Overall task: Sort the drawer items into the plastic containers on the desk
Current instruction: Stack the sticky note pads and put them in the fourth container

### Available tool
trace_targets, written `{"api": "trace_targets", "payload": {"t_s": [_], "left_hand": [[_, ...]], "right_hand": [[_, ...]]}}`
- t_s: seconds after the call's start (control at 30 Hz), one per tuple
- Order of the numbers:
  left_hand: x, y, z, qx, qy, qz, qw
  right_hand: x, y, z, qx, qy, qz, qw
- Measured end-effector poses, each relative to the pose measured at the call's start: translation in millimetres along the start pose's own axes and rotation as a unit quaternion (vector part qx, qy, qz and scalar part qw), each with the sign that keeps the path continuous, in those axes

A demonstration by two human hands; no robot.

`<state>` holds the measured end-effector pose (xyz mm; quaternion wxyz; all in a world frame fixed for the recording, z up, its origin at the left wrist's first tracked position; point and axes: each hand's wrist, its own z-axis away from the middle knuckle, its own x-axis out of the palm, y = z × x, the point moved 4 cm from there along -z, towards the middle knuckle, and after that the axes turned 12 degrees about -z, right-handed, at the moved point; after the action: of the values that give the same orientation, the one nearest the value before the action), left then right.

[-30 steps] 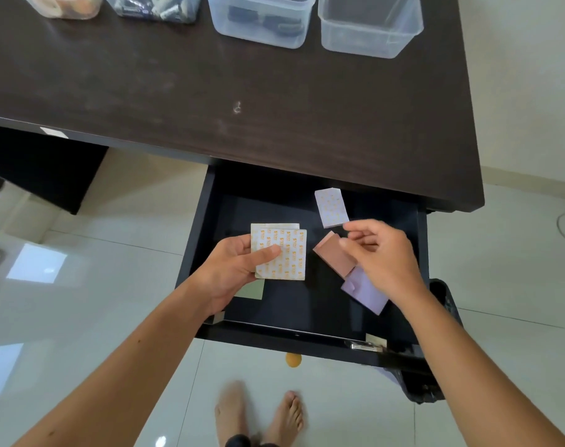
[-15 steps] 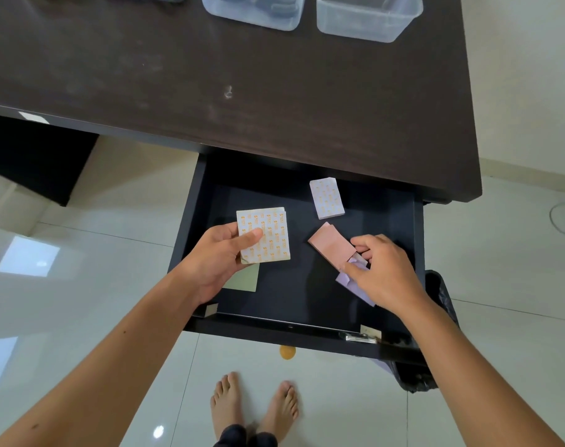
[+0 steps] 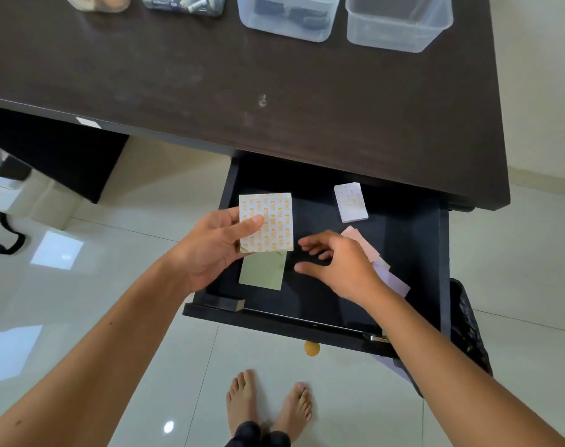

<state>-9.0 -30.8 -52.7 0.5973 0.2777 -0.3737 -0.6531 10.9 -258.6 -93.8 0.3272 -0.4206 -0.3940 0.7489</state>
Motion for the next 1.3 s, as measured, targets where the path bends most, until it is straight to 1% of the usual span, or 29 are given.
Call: {"api": "trace_targets", "payload": {"t_s": [0.07,0.17,0.27,0.43,0.5,0.6,0.7,0.8,0.97,1.07,1.17,1.2,1.3], "left_hand": [[-9,1,8,0.003,0.005,0.01,1.0],[-22,2,18,0.003,0.016,0.011,1.0],[-34,2,24,-0.001,0.028,0.008,1.0],[-49,-5,28,-0.01,0.05,0.017,0.999],[-50,-10,28,-0.016,0.056,0.021,0.998],[-48,-14,27,-0.019,0.051,0.023,0.998],[-43,-13,22,-0.016,0.058,0.023,0.998],[-32,-9,16,-0.01,0.054,0.019,0.998],[-5,-6,3,-0.006,0.028,-0.021,0.999],[14,-7,-3,-0.01,0.025,-0.03,0.999],[33,-8,-6,-0.015,0.008,-0.047,0.999],[39,-9,-8,-0.016,-0.003,-0.055,0.998],[52,-10,-9,-0.016,-0.04,-0.068,0.997]], "right_hand": [[14,-3,-7,0.001,-0.023,0.01,1.0],[30,-7,-14,0.002,-0.043,0.055,0.998],[37,-7,-17,0.019,-0.039,0.083,0.996],[40,-8,-18,0.004,-0.021,0.104,0.994],[38,-9,-17,0.016,-0.013,0.076,0.997],[34,-8,-12,0.035,-0.031,-0.015,0.999],[22,-4,-2,0.045,-0.015,-0.081,0.996],[2,-5,10,0.078,0.002,-0.207,0.975],[-47,-8,32,0.064,0.055,-0.323,0.943],[-65,-13,42,0.057,0.08,-0.35,0.932],[-68,-22,43,0.043,0.088,-0.372,0.923],[-67,-24,42,0.038,0.087,-0.373,0.923],[-62,-25,39,0.027,0.096,-0.328,0.939]]}}
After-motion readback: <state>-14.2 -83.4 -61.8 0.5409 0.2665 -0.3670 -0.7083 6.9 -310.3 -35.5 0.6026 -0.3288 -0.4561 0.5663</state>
